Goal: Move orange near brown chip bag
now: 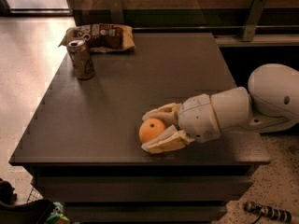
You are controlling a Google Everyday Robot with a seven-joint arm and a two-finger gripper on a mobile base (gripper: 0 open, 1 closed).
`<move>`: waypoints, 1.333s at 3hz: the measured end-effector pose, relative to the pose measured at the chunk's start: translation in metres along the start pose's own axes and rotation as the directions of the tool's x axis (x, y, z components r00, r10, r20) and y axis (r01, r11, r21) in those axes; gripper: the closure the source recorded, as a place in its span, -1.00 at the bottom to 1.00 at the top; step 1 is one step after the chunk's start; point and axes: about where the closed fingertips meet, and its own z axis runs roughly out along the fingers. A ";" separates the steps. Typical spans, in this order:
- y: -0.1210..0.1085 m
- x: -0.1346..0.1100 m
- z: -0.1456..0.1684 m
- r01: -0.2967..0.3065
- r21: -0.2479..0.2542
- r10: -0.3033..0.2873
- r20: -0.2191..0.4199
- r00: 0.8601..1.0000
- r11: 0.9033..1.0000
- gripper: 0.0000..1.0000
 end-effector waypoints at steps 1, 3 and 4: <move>0.001 -0.002 0.001 0.004 -0.003 -0.004 -0.001 1.000 1.000 0.97; -0.014 -0.020 -0.011 0.039 0.014 -0.039 -0.005 0.999 0.999 1.00; -0.050 -0.047 -0.037 0.074 0.026 -0.074 -0.016 0.997 0.997 1.00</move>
Offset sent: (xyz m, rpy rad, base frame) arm -0.0009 0.0018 0.0009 -0.0015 -0.0019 0.0036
